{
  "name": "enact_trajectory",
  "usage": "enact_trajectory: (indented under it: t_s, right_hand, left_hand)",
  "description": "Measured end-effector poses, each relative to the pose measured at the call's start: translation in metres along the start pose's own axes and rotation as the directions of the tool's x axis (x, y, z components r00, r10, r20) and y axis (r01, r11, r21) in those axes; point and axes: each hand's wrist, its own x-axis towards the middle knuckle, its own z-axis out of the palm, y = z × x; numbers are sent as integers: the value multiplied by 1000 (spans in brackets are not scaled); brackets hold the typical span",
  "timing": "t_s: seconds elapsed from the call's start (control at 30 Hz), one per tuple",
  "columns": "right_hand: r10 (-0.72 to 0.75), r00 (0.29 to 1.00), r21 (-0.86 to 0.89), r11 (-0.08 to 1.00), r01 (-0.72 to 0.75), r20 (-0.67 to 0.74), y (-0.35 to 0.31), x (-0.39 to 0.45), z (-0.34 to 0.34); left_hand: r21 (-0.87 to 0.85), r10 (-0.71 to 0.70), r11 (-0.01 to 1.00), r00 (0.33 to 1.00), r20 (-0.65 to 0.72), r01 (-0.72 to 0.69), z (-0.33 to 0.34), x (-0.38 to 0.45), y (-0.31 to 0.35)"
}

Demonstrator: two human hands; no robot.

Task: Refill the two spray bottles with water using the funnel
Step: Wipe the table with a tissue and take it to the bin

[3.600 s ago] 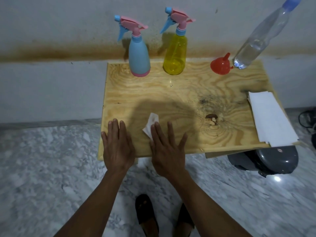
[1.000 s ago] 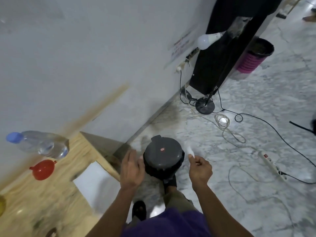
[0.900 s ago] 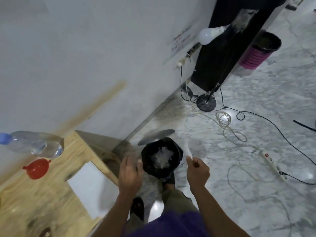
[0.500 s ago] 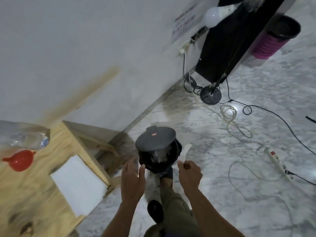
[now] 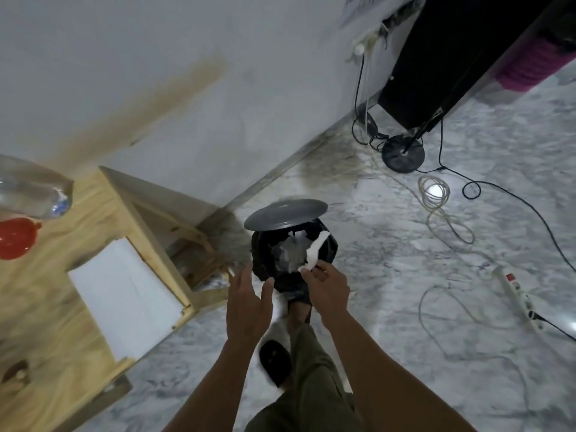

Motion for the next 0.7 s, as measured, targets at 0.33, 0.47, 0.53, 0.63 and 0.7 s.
enact_trajectory:
  t_s: [0.33, 0.47, 0.53, 0.63, 0.7]
  right_hand:
    - [-17, 1000, 15, 1000, 17, 26, -14, 12, -11]
    - [-64, 997, -19, 998, 65, 33, -22, 2, -15]
    - [-88, 996, -20, 996, 89, 30, -28, -4, -16]
    - [-130, 991, -27, 991, 130, 13, -36, -16, -20]
    - [-150, 989, -25, 988, 150, 8, -40, -25, -23]
  left_hand:
    - [-25, 64, 998, 998, 13, -63, -9, 23, 16]
    - [-48, 82, 996, 997, 1, -82, -20, 21, 20]
    - [-69, 94, 993, 995, -16, -95, -30, 18, 24]
    - [-49, 114, 992, 993, -31, -115, -44, 11, 32]
    - [-37, 161, 986, 986, -40, -162, -55, 6, 35]
